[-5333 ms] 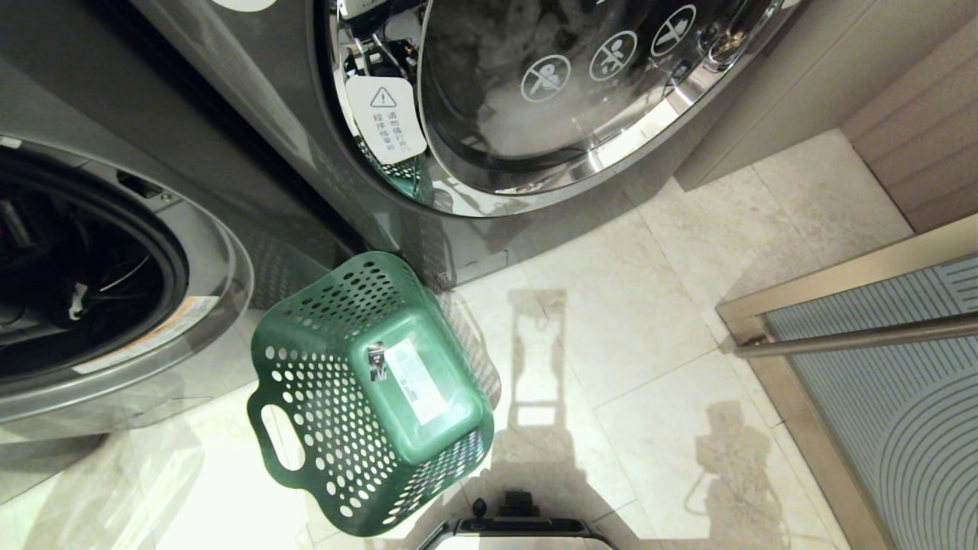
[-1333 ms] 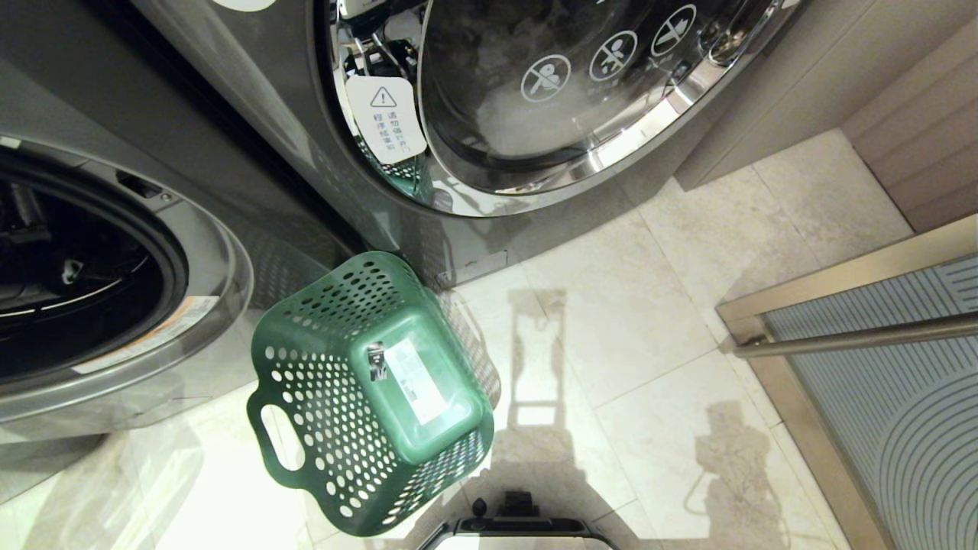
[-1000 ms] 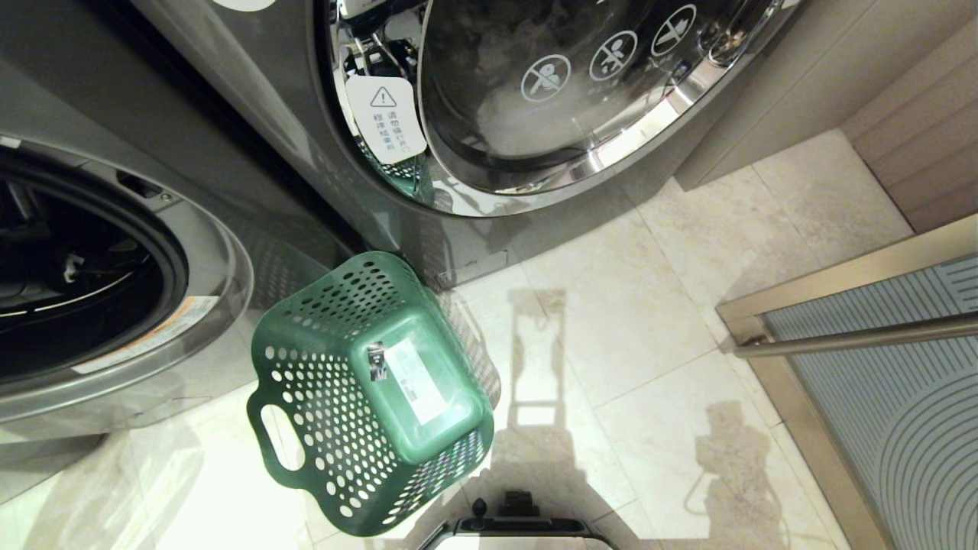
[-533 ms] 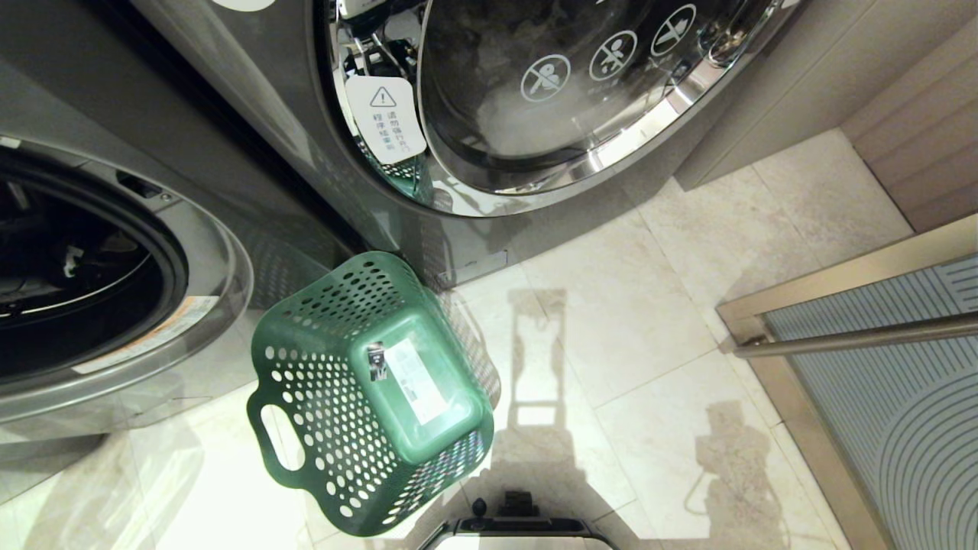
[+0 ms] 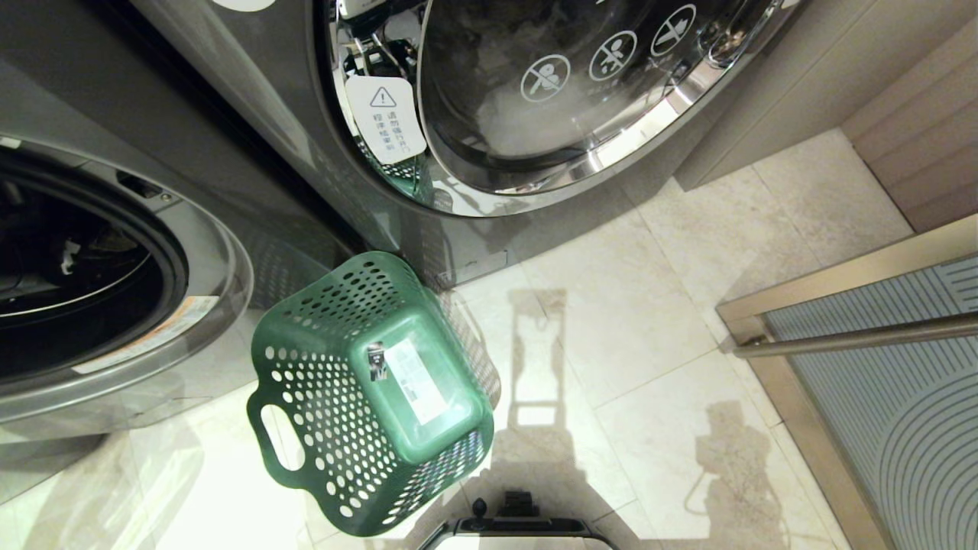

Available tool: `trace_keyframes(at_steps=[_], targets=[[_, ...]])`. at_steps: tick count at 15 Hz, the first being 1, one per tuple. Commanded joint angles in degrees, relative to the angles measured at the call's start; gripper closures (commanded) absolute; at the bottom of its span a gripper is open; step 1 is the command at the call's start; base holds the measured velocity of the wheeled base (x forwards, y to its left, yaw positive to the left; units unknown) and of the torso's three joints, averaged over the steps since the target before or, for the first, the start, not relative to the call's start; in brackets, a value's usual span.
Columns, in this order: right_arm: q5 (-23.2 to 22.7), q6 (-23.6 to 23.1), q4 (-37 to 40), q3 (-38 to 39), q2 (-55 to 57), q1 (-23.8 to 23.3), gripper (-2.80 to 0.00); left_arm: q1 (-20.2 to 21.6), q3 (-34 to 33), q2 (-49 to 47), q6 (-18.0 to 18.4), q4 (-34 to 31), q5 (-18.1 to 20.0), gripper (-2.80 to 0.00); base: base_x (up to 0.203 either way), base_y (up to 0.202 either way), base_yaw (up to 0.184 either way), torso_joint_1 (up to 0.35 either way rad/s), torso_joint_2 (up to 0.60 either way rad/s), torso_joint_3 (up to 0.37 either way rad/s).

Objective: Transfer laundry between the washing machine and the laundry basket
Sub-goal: Pick a cloth and place it into the basket

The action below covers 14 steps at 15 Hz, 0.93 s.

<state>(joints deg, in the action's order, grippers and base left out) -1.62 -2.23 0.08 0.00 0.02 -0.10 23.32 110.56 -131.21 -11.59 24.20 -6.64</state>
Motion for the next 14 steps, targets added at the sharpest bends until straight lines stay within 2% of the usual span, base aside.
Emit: trace_keyframes(at_steps=[1, 4, 6, 11, 12, 14], targets=[[-0.05, -0.05, 0.01, 0.0, -0.02, 0.01, 0.0, 0.06, 0.01, -0.1, -0.1, 0.15, -0.21, -2.8, 0.0, 0.0, 0.0, 0.0, 0.0, 0.0], [-0.05, 0.03, -0.04, 0.0, 0.04, 0.01, 0.0, 0.06, -0.08, -0.43, 0.3, 0.14, -0.56, -2.8, 0.0, 0.0, 0.0, 0.0, 0.0, 0.0], [-0.05, -0.04, 0.01, 0.0, -0.02, 0.01, 0.0, 0.31, -0.08, -0.8, 2.9, 0.06, -0.72, -2.8, 0.0, 0.0, 0.0, 0.0, 0.0, 0.0], [-0.05, -0.05, 0.01, 0.0, -0.02, 0.01, 0.0, 0.34, -0.08, -1.24, 5.35, -0.38, -0.77, -2.8, 0.0, 0.0, 0.0, 0.0, 0.0, 0.0], [-0.05, -0.04, 0.01, 0.0, 0.06, 0.01, 0.0, 0.36, -0.08, -1.24, 5.35, -0.41, -1.38, -2.8, 0.0, 0.0, 0.0, 0.0, 0.0, 0.0], [-0.05, -0.05, 0.01, 0.0, -0.02, 0.01, 0.0, 0.3, -0.16, -1.16, 5.28, -0.55, -5.44, -2.8, 0.0, 0.0, 0.0, 0.0, 0.0, 0.0]])
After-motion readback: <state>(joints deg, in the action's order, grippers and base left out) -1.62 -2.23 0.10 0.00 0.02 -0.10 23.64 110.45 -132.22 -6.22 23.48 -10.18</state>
